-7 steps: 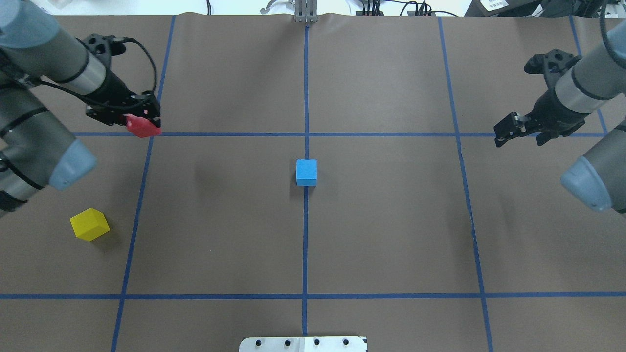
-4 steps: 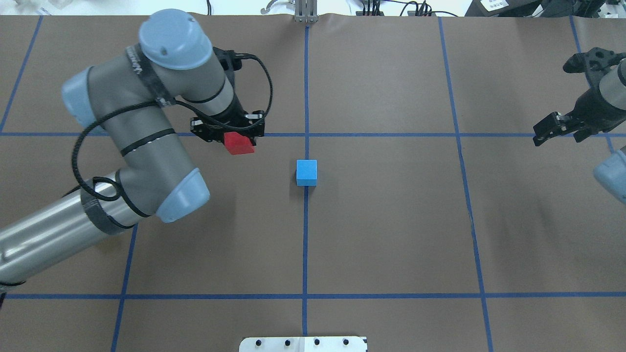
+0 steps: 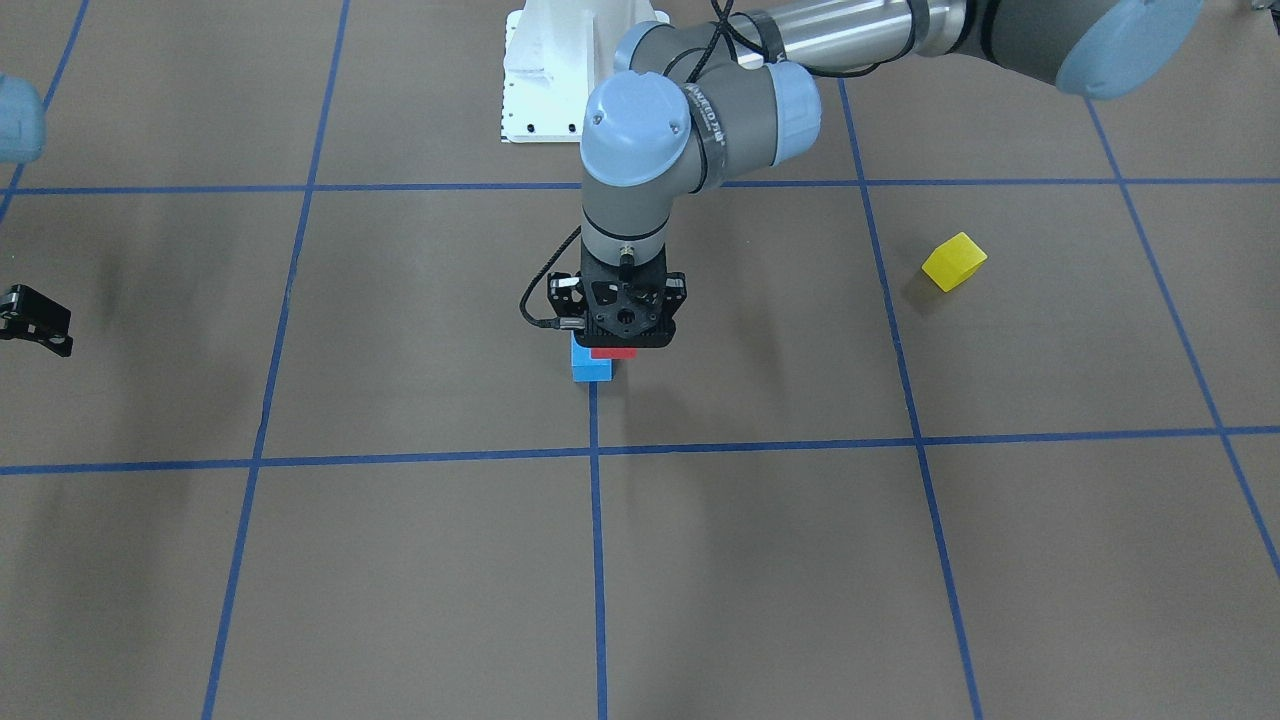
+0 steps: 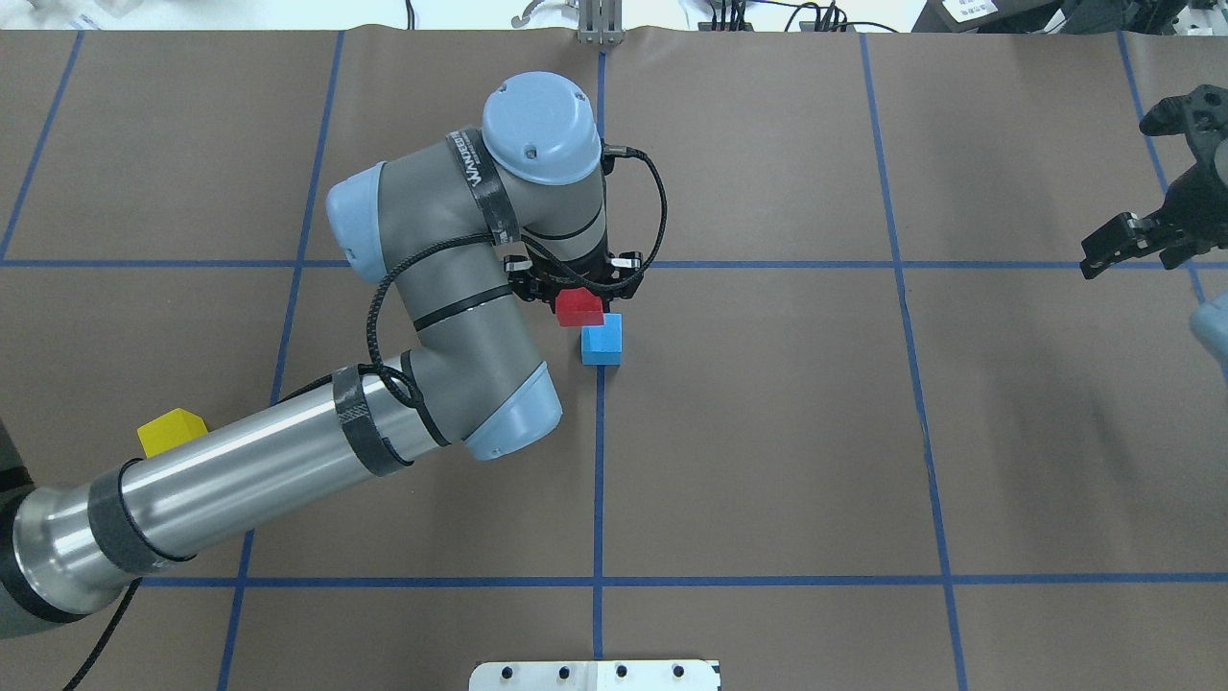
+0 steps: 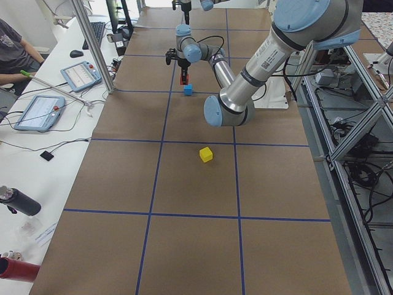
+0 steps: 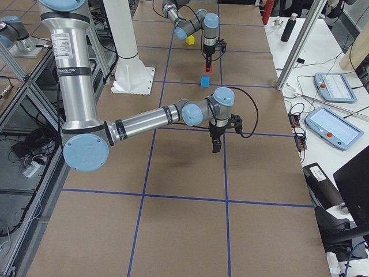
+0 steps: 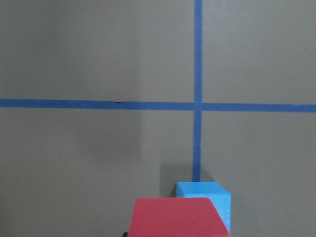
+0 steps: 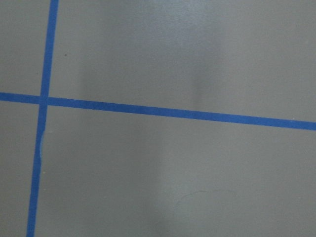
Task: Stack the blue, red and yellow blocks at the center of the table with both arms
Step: 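Carry the red cube with the left gripper above the blue cube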
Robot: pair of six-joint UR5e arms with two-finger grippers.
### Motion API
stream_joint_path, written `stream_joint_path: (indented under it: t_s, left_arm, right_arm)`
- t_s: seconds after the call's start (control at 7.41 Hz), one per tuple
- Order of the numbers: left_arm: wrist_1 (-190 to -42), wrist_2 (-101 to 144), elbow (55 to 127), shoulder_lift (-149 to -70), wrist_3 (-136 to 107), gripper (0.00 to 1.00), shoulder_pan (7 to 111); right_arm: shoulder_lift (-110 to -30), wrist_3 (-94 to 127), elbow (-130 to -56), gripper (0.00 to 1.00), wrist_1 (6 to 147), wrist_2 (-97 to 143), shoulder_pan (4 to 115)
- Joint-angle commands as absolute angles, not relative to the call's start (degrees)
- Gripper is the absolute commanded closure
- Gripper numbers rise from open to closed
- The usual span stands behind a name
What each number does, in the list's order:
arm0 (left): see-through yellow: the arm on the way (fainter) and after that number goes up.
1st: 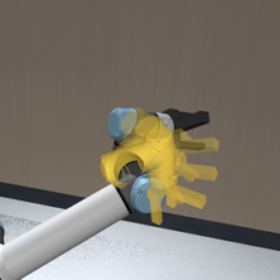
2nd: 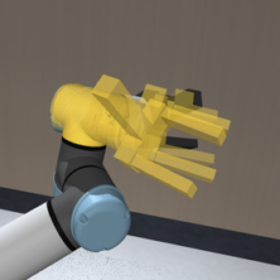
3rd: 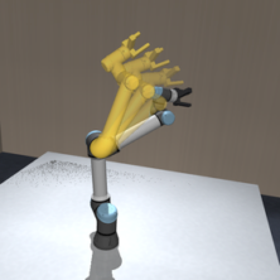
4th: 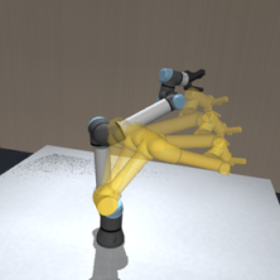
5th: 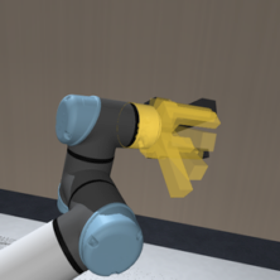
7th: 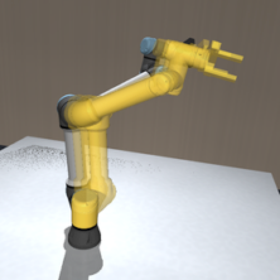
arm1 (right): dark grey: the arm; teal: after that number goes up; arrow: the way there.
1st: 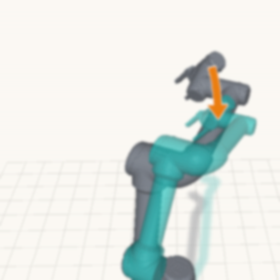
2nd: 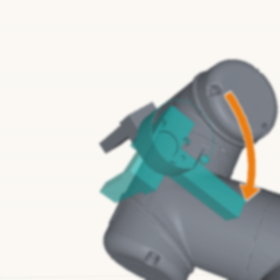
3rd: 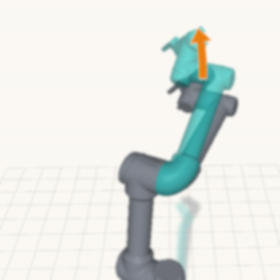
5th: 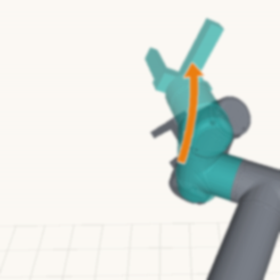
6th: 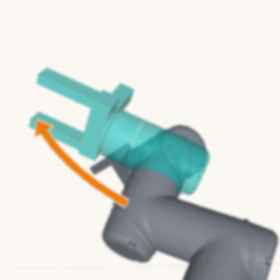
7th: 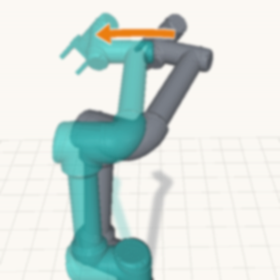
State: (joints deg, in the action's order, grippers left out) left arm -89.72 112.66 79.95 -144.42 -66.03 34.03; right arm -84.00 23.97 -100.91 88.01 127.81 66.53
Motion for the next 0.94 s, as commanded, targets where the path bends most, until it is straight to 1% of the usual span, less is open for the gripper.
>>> stream_joint_path:
  t_s: [0.0,0.81]
  left_arm:
    - [-90.62,111.71,76.64,-146.16,-66.09,1.00,33.05]
    - [-90.62,111.62,74.98,-147.13,-64.52,1.00,32.43]
  right_arm:
    - [-84.37,24.26,-101.33,0.00,87.98,127.97,66.62]
    - [-84.55,24.43,-101.07,0.00,87.89,127.79,66.45]
